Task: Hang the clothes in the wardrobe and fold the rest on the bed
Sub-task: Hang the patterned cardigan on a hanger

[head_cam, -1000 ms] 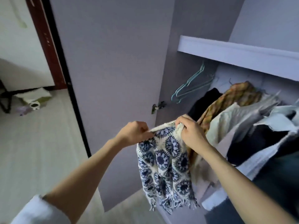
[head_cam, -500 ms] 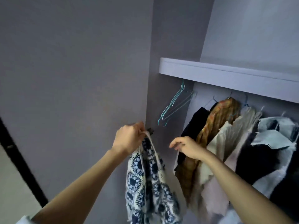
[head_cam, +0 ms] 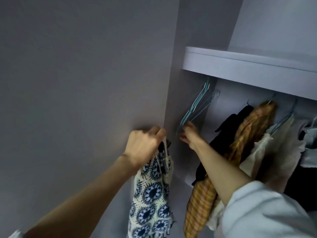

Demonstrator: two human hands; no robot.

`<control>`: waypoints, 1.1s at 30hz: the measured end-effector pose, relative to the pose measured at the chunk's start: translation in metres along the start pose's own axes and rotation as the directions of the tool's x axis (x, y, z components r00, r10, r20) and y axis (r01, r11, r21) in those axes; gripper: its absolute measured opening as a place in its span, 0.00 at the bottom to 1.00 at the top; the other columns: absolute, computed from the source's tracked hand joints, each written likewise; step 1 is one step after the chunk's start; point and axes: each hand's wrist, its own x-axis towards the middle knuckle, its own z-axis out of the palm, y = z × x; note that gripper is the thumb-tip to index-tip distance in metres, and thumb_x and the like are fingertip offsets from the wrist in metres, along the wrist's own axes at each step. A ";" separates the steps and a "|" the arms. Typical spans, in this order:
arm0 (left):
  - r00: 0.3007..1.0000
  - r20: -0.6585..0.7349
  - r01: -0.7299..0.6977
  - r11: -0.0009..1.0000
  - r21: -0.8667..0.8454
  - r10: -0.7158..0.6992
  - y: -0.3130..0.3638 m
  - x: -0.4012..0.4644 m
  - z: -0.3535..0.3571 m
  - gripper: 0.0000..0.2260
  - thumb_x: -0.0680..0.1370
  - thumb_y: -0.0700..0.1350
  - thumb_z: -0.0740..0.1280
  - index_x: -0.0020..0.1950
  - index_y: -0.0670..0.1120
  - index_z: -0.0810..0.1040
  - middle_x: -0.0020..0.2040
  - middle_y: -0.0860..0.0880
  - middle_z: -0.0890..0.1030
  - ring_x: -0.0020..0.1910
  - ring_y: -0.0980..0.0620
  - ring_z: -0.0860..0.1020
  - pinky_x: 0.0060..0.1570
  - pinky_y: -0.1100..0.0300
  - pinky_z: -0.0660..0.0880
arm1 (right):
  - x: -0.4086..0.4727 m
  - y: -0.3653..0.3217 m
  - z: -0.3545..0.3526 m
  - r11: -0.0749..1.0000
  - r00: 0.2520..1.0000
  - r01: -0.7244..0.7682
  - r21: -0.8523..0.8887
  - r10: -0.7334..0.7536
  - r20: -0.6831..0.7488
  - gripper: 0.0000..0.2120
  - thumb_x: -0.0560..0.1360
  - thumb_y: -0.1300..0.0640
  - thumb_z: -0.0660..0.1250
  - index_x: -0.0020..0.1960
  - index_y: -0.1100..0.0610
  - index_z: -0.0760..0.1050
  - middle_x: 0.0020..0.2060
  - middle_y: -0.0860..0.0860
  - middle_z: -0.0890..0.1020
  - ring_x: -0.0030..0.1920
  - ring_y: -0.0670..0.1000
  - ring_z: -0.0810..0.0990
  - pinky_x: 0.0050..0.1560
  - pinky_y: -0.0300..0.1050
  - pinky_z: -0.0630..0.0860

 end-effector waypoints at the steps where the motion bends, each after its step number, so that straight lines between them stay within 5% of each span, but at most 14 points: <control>1: 1.000 -0.001 0.002 1.000 -0.005 -0.002 -0.001 -0.001 0.001 0.14 0.57 0.31 0.77 0.37 0.42 0.78 0.30 0.47 0.78 0.17 0.46 0.72 0.17 0.65 0.63 | 0.006 0.001 0.004 0.999 1.000 -0.024 0.041 0.024 -0.005 0.12 0.79 0.64 0.54 0.52 0.50 0.72 0.39 0.51 0.77 0.35 0.48 0.74 0.37 0.42 0.72; 6: 1.000 0.010 0.016 1.000 -0.006 -0.016 -0.001 -0.001 0.000 0.14 0.58 0.30 0.75 0.38 0.42 0.78 0.31 0.47 0.77 0.18 0.45 0.71 0.16 0.64 0.63 | 0.018 0.004 0.005 0.998 0.991 0.035 0.044 -0.029 -0.133 0.13 0.79 0.63 0.59 0.37 0.53 0.71 0.32 0.51 0.74 0.30 0.48 0.71 0.31 0.41 0.68; 11: 0.993 0.064 0.097 0.995 -0.006 -0.096 0.002 0.001 0.000 0.12 0.61 0.31 0.75 0.39 0.42 0.79 0.30 0.48 0.78 0.20 0.45 0.73 0.16 0.62 0.67 | 0.007 -0.008 -0.003 0.971 0.941 0.239 -0.024 -0.237 -0.241 0.14 0.75 0.71 0.54 0.39 0.57 0.72 0.31 0.50 0.71 0.30 0.46 0.70 0.33 0.39 0.67; 14: 0.975 0.102 0.202 0.977 -0.063 -0.195 0.006 0.002 0.003 0.07 0.71 0.33 0.67 0.46 0.42 0.78 0.38 0.46 0.81 0.30 0.41 0.79 0.26 0.53 0.75 | -0.012 -0.020 -0.014 0.957 0.933 0.285 0.058 -0.263 -0.247 0.17 0.77 0.70 0.53 0.36 0.55 0.70 0.30 0.51 0.71 0.27 0.44 0.70 0.25 0.31 0.67; 19: 0.904 0.200 0.410 0.898 -0.158 -0.378 0.020 -0.001 0.007 0.10 0.77 0.40 0.60 0.56 0.47 0.76 0.49 0.47 0.82 0.44 0.41 0.80 0.39 0.54 0.73 | -0.057 -0.009 -0.032 0.940 0.932 0.334 0.062 -0.320 -0.171 0.16 0.80 0.67 0.54 0.38 0.54 0.70 0.31 0.51 0.72 0.30 0.47 0.70 0.29 0.33 0.69; 23: 0.809 0.321 0.581 0.750 -0.316 -0.492 0.036 -0.014 0.015 0.11 0.78 0.40 0.59 0.57 0.44 0.77 0.50 0.42 0.81 0.47 0.37 0.77 0.43 0.52 0.72 | -0.103 0.026 -0.048 0.930 0.931 0.362 0.061 -0.356 -0.085 0.14 0.81 0.64 0.55 0.40 0.55 0.72 0.34 0.51 0.74 0.32 0.46 0.74 0.31 0.32 0.73; 29: 0.669 0.585 0.743 0.408 -0.530 -0.459 0.070 -0.039 0.034 0.05 0.78 0.38 0.60 0.47 0.41 0.75 0.38 0.44 0.76 0.36 0.47 0.73 0.35 0.58 0.68 | -0.178 0.087 -0.088 0.947 0.945 0.323 -0.007 -0.322 0.060 0.13 0.80 0.65 0.56 0.42 0.54 0.73 0.35 0.52 0.77 0.36 0.49 0.78 0.38 0.36 0.75; 33: 0.575 0.712 0.817 0.229 -0.530 -0.403 0.113 -0.051 0.058 0.09 0.80 0.39 0.57 0.43 0.43 0.73 0.31 0.47 0.69 0.27 0.52 0.66 0.22 0.63 0.62 | -0.219 0.124 -0.129 0.969 0.960 0.235 0.078 -0.244 0.140 0.11 0.80 0.68 0.55 0.43 0.61 0.74 0.36 0.53 0.80 0.38 0.46 0.81 0.40 0.35 0.75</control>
